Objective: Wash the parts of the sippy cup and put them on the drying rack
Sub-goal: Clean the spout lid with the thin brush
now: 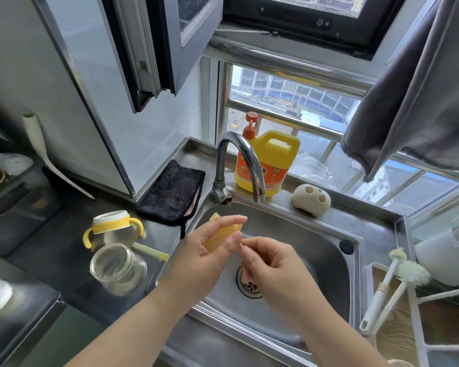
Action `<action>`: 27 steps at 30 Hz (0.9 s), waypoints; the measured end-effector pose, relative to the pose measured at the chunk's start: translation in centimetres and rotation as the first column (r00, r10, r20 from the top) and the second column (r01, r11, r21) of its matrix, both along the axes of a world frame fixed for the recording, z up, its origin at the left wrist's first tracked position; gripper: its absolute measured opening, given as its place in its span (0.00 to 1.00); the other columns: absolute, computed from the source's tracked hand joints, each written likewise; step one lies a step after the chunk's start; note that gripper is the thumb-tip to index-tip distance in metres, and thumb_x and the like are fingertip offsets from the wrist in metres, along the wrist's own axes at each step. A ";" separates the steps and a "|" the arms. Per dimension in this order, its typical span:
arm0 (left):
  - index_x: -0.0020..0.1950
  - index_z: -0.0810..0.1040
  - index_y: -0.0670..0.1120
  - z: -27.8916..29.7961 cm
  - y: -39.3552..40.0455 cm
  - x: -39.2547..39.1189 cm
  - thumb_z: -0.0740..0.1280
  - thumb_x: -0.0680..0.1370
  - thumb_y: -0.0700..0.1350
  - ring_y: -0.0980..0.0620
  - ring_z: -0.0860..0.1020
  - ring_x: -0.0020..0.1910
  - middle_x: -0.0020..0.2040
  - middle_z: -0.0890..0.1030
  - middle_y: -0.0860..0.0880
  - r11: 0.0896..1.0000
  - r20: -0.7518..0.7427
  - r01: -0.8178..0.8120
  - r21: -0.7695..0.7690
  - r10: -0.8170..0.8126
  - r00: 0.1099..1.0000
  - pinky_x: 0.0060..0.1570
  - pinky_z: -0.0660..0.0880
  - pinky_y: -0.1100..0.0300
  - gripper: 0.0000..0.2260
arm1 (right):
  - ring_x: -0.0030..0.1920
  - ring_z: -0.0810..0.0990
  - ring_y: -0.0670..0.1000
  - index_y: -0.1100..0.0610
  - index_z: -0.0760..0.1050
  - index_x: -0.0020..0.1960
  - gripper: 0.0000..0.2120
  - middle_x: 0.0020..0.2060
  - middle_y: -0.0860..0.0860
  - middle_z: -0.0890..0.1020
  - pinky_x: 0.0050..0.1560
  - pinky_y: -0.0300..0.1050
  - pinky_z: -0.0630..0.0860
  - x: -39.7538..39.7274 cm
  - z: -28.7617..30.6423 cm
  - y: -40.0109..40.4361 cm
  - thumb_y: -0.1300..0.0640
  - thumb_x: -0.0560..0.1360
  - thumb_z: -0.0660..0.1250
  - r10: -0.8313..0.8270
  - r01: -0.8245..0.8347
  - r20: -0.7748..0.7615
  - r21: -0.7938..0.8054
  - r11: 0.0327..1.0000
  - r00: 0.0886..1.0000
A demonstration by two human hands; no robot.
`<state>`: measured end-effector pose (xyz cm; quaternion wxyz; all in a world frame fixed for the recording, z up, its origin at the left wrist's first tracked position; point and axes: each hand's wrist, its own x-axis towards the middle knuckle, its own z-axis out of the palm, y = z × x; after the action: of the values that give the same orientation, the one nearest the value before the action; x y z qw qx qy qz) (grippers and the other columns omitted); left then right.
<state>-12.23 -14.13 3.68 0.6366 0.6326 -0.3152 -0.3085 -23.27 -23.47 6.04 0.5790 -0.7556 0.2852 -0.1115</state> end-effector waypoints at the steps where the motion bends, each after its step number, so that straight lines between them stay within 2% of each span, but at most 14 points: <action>1: 0.54 0.81 0.62 -0.1 0.0 -0.1 0.69 0.71 0.56 0.56 0.80 0.53 0.48 0.81 0.59 1.000 0.015 0.008 -0.006 -0.008 1.000 0.54 0.76 0.62 0.12 | 0.26 0.68 0.45 0.53 0.79 0.41 0.09 0.23 0.46 0.76 0.30 0.36 0.65 -0.1 0.0 0.0 0.55 0.78 0.63 -0.051 0.051 0.001 0.007 0.999 0.999; 4: 0.54 0.81 0.61 0.0 -0.1 -0.4 0.68 0.72 0.56 0.60 0.76 0.61 0.58 0.80 0.61 0.999 0.049 0.022 -0.044 -0.020 0.999 0.57 0.73 0.67 0.11 | 0.25 0.67 0.46 0.58 0.78 0.39 0.12 0.22 0.48 0.75 0.29 0.36 0.64 -0.2 -0.2 0.3 0.55 0.78 0.63 -0.122 0.123 -0.025 0.048 0.991 0.992; 7: 0.54 0.81 0.60 0.1 -0.2 -0.6 0.65 0.72 0.57 0.60 0.75 0.63 0.61 0.78 0.60 0.998 0.070 0.024 -0.063 -0.020 0.997 0.58 0.72 0.67 0.13 | 0.28 0.66 0.50 0.59 0.78 0.39 0.12 0.22 0.48 0.74 0.29 0.40 0.63 -0.1 -0.3 0.7 0.56 0.79 0.62 -0.169 0.170 -0.022 0.145 0.975 0.985; 11: 0.54 0.80 0.58 0.2 -0.2 -0.7 0.64 0.74 0.56 0.60 0.74 0.64 0.62 0.78 0.59 0.997 0.108 0.030 -0.077 -0.022 0.994 0.59 0.70 0.69 0.12 | 0.30 0.64 0.52 0.58 0.77 0.37 0.14 0.22 0.49 0.73 0.29 0.42 0.61 0.2 0.1 1.0 0.57 0.79 0.61 -0.158 0.151 0.005 0.250 0.956 0.987; 16: 0.56 0.80 0.58 0.4 -0.1 -0.4 0.63 0.75 0.54 0.59 0.74 0.65 0.62 0.78 0.57 0.996 0.163 0.049 -0.079 -0.035 0.986 0.59 0.70 0.68 0.12 | 0.27 0.63 0.51 0.53 0.75 0.32 0.17 0.22 0.49 0.72 0.30 0.42 0.61 0.4 0.3 1.2 0.56 0.79 0.62 -0.094 0.087 0.027 0.209 0.974 0.995; 22: 0.58 0.79 0.59 0.6 0.3 0.3 0.64 0.74 0.61 0.61 0.73 0.65 0.63 0.77 0.59 0.997 0.199 0.014 -0.072 0.001 0.980 0.59 0.69 0.71 0.15 | 0.25 0.65 0.48 0.59 0.78 0.39 0.11 0.21 0.48 0.73 0.27 0.37 0.62 -0.4 0.5 0.9 0.59 0.78 0.62 -0.101 0.100 0.000 0.171 0.980 0.995; 27: 0.57 0.79 0.59 0.3 0.4 -0.5 0.64 0.74 0.56 0.60 0.74 0.64 0.63 0.78 0.58 0.998 0.195 0.041 -0.050 -0.031 0.980 0.61 0.72 0.64 0.13 | 0.27 0.63 0.50 0.61 0.76 0.37 0.13 0.21 0.48 0.72 0.27 0.40 0.60 -0.1 0.8 1.1 0.59 0.79 0.62 -0.077 0.071 0.033 0.173 0.982 0.996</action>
<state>-12.77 -13.70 3.97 0.6139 0.6365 -0.3953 -0.2485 -23.35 -22.37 6.84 0.6431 -0.6893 0.3102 -0.1228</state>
